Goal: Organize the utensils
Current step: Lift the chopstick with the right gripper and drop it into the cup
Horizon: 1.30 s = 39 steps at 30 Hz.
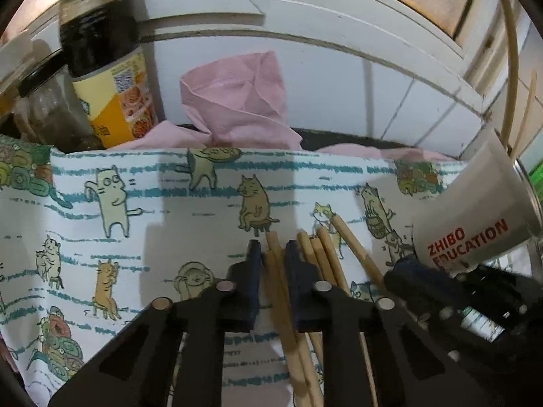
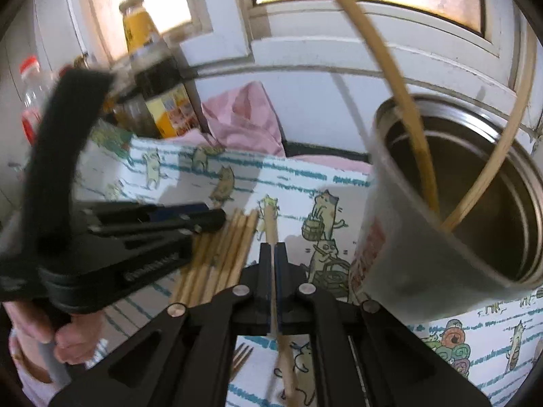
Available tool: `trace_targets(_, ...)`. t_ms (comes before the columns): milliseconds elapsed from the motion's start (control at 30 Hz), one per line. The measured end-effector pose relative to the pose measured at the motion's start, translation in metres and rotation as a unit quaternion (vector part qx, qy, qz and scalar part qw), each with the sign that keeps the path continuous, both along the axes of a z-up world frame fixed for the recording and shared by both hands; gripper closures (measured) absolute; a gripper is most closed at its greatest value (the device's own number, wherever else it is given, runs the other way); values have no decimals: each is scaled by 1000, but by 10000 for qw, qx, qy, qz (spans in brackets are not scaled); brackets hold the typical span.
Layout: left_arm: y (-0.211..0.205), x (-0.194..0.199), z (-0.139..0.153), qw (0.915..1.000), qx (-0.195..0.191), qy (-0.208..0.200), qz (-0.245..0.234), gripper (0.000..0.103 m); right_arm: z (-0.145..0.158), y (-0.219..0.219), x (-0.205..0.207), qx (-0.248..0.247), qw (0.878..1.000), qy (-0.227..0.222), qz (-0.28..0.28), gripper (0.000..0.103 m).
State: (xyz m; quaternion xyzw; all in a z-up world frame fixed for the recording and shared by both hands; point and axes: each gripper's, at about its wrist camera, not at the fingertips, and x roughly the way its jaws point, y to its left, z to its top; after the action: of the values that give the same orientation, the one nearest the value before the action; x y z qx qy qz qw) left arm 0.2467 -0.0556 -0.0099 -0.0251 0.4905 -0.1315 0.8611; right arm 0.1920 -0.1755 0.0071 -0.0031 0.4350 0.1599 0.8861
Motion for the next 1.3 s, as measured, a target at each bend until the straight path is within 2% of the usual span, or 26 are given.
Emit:
trace_targets(167,22,-2,21,9987,-392,-271,161,96,-14,12,3,-365,9991,70,180,94)
trace_targets(200,24,-4,25,9983,-440,-360,159,96,-14,14,2,-467,9988,-41,157,94)
trace_targets(300,30,-12,38,9967,-521,-612,103,96,-16,18,0,-646,9977,-142,151,93)
trace_targets(400,30,-13,42,9959,-564,-707,95,96,-23,19,7,-770,9970,2,57,92)
trace_targets(467,32,-14,46,9951,-620,-759,108,96,-22,20,10,-809,9967,-53,3,92)
trace_targets(500,33,-16,48,9946,-648,-808,108,96,-22,20,10,-747,9972,-67,12,96)
trace_targets(633,37,-32,68,9892,-690,-1283,-147,96,-14,19,5,-391,9989,-211,149,96)
trace_targets(767,34,-52,89,9773,-773,-1943,-333,96,27,5,-18,280,9926,-1159,238,96)
trace_targets(900,32,-63,103,9696,-1008,-2190,-421,97,67,-30,-38,1184,9720,-2027,43,96)
trace_targets(967,25,-71,114,9650,-1124,-2320,-472,97,84,-55,-48,1603,9550,-2493,-131,96)
trace_targets(1100,0,-98,152,9486,-1288,-2814,-662,97,101,-102,-56,2364,9238,-2961,-555,96)
trace_targets(1167,-13,-111,173,9401,-1407,-3020,-725,97,107,-118,-64,2509,9073,-3265,-857,96)
trace_targets(1200,-20,-115,183,9362,-1446,-3112,-762,97,112,-124,-73,2497,8944,-3579,-983,96)
trace_targets(1300,-42,-129,217,9210,-1453,-3516,-832,97,121,-137,-88,2621,8741,-3958,-1030,96)
